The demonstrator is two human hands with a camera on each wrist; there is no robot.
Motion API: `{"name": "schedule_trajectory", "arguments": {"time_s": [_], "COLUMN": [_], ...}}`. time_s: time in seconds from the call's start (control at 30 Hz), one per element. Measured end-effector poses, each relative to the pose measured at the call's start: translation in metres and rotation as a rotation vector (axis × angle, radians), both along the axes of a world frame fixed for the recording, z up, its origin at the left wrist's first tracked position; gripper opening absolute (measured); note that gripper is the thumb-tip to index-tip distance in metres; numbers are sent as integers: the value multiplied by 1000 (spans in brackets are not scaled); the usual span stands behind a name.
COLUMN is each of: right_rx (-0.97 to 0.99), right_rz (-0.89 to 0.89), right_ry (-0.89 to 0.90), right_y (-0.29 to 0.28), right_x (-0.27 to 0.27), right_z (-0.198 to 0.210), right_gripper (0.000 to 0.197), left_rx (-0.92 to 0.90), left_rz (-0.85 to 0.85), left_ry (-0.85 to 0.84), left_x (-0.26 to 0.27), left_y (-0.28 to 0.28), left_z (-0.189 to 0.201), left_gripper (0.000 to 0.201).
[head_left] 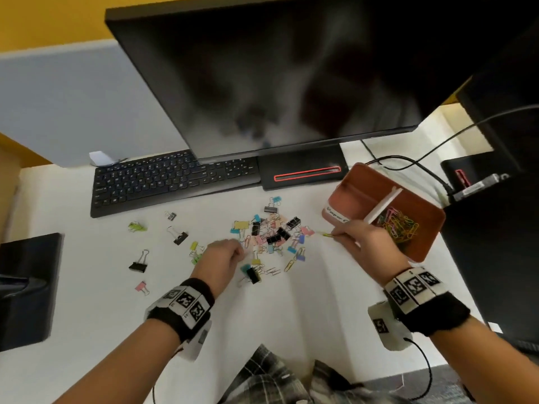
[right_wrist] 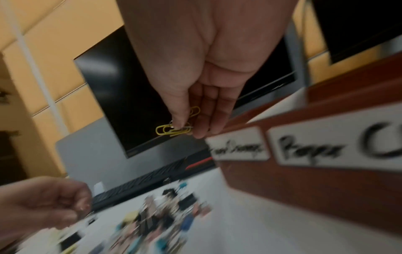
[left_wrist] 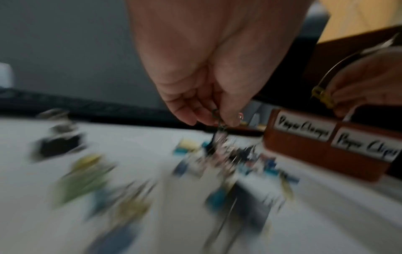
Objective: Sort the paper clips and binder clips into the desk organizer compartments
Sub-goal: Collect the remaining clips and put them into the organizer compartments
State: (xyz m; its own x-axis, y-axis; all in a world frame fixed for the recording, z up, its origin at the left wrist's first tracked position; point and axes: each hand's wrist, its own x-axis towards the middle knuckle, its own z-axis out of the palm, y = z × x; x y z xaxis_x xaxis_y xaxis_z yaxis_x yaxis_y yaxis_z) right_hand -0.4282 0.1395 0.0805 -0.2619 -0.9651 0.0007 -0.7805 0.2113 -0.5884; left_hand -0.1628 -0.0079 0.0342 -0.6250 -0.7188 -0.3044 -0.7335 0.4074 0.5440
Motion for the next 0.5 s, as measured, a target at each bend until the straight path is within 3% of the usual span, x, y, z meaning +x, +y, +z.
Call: {"name": "schedule_trajectory", "arguments": {"time_s": [0.13,0.27,0.37,0.5], "right_rx": [21,84,129,263], "right_rz": [-233,-377,-414,-427], "right_ry": [62,126,120,73], "right_y": [32,55,58,54], "right_x": [-49,-87,-103,-104], "right_z": [14,9,3,3], "right_gripper": [11,15,18,31], "left_rx": [-21,72,169,167], "left_rz": [-162,-242,-234,-302], "left_ry": [248,468,460,243], "left_x": [-92,-195,-249,-274], "left_y": [21,62,89,101], "left_z": [53,72,64,46], "left_gripper": [7,3,7,29]}}
